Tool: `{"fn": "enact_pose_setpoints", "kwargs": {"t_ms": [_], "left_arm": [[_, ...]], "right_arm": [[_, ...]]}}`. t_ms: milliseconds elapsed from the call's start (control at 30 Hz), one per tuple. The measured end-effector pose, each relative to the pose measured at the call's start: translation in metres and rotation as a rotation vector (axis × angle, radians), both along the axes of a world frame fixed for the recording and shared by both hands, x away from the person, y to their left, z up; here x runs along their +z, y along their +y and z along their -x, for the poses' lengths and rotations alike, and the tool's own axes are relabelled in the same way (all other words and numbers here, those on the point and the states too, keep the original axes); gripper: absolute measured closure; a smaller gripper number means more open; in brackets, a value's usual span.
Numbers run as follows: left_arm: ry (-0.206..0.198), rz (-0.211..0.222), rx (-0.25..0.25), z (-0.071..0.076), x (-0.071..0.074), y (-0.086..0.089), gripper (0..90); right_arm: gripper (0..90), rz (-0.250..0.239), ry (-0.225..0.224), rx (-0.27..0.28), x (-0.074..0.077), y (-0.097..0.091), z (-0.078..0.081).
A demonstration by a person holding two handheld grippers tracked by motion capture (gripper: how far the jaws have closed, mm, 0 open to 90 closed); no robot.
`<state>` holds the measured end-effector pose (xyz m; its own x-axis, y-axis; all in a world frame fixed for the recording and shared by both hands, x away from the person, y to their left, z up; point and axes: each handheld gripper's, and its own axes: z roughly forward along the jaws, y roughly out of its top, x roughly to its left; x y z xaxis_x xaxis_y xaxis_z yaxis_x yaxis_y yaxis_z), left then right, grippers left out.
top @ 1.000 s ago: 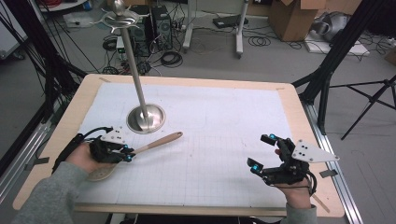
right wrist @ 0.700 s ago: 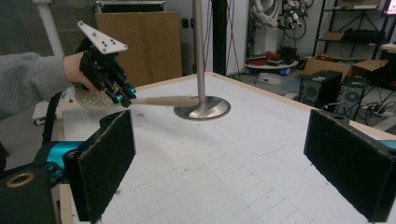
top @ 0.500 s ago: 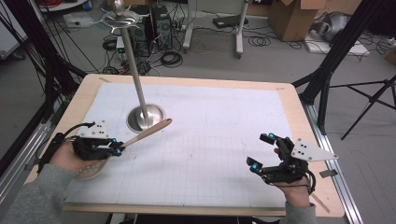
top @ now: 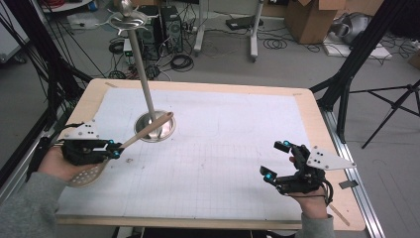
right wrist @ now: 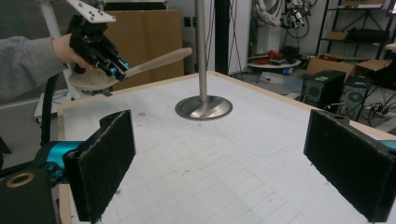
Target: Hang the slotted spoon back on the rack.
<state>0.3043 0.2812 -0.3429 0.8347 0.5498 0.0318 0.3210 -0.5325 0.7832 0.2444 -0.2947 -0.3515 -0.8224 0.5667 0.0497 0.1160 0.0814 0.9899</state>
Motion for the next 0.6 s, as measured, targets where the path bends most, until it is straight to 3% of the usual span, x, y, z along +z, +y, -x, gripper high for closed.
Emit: {"fn": "enact_pose_setpoints", "kwargs": {"t_ms": [333, 600], "left_arm": [[-0.036, 0.056, 0.037, -0.001, 0.019, 0.016, 77.7], [-0.065, 0.108, 0.028, 0.001, 0.028, 0.018, 77.7]], "right_arm": [[7.9, 0.002, 0.000, 0.002, 0.000, 0.001, 0.000], [7.9, 0.005, -0.004, -0.001, 0.000, 0.001, -0.001]]}}
